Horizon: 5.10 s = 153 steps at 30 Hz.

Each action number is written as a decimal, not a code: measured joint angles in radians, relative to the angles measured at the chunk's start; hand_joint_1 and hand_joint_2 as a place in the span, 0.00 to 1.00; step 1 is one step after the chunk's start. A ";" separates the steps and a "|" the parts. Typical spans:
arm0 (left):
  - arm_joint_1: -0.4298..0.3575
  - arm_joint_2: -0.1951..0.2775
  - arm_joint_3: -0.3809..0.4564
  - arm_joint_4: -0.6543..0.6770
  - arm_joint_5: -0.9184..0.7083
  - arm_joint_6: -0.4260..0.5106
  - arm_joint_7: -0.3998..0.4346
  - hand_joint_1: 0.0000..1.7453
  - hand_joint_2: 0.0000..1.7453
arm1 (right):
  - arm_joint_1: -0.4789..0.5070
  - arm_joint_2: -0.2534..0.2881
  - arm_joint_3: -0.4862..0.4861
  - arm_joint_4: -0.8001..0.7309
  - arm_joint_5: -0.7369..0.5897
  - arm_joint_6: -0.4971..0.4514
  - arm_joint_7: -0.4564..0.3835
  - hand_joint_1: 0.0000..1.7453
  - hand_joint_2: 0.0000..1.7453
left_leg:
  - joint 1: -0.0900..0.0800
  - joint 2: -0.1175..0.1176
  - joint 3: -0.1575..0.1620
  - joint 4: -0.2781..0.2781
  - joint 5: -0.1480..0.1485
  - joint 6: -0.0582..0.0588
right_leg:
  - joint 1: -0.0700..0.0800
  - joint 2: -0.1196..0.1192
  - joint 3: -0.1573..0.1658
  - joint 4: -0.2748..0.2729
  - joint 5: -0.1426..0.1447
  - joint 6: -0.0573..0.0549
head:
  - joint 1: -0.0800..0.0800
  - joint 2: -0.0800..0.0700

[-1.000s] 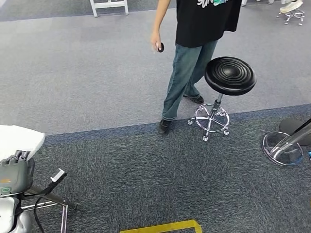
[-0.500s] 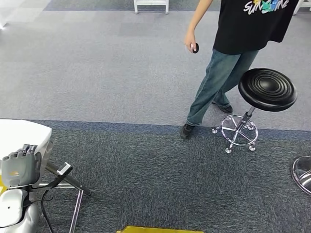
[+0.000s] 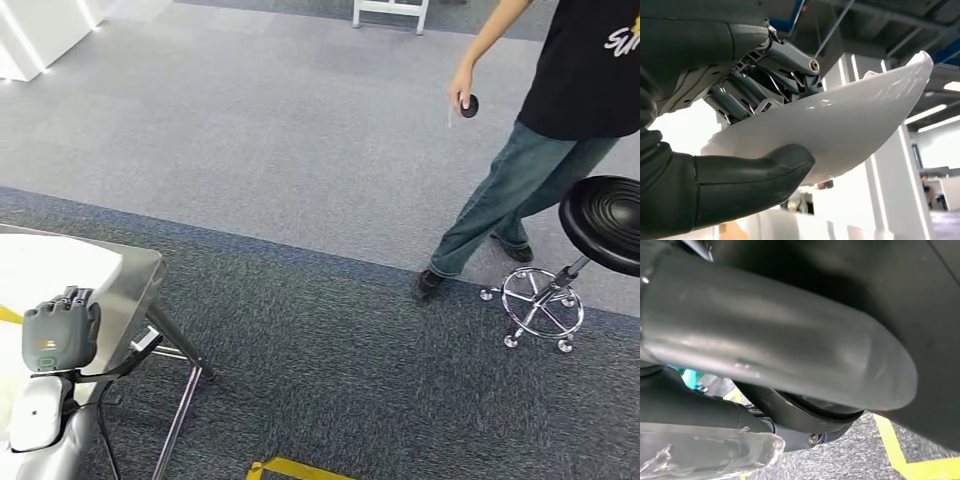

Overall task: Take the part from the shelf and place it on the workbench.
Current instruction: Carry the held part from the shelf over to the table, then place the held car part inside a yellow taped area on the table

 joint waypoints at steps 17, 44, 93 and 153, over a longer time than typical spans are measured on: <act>0.106 0.024 0.018 -0.025 0.000 0.001 -0.006 1.00 1.00 | 0.021 0.021 -0.088 -0.002 -0.142 -0.189 -0.410 0.00 0.00 | 0.009 -0.158 -0.016 0.015 -0.008 -0.012 | -0.015 0.182 -0.041 0.010 0.034 -0.018 | 0.009 0.000; 0.077 0.004 0.048 -0.031 0.000 0.001 -0.040 1.00 1.00 | 0.006 0.041 -0.110 -0.007 -0.133 -0.149 -0.447 0.00 0.00 | 0.007 -0.157 0.007 -0.009 0.003 0.007 | -0.017 0.206 -0.044 0.018 0.026 -0.003 | 0.010 0.000; 0.055 0.153 -0.175 0.027 0.000 0.000 0.142 0.00 0.25 | 0.010 0.037 -0.119 -0.006 -0.114 -0.143 -0.329 0.00 0.00 | 0.012 -0.006 0.017 -0.021 0.001 -0.022 | 0.000 0.029 -0.011 -0.010 0.000 -0.039 | 0.003 0.000; 0.108 0.071 0.054 0.031 0.000 0.002 -0.167 0.00 0.00 | 0.022 0.026 -0.127 -0.006 -0.056 -0.156 -0.328 0.00 0.00 | 0.009 -0.009 -0.031 0.067 -0.006 -0.032 | -0.015 0.046 -0.004 -0.001 0.004 -0.034 | -0.001 0.000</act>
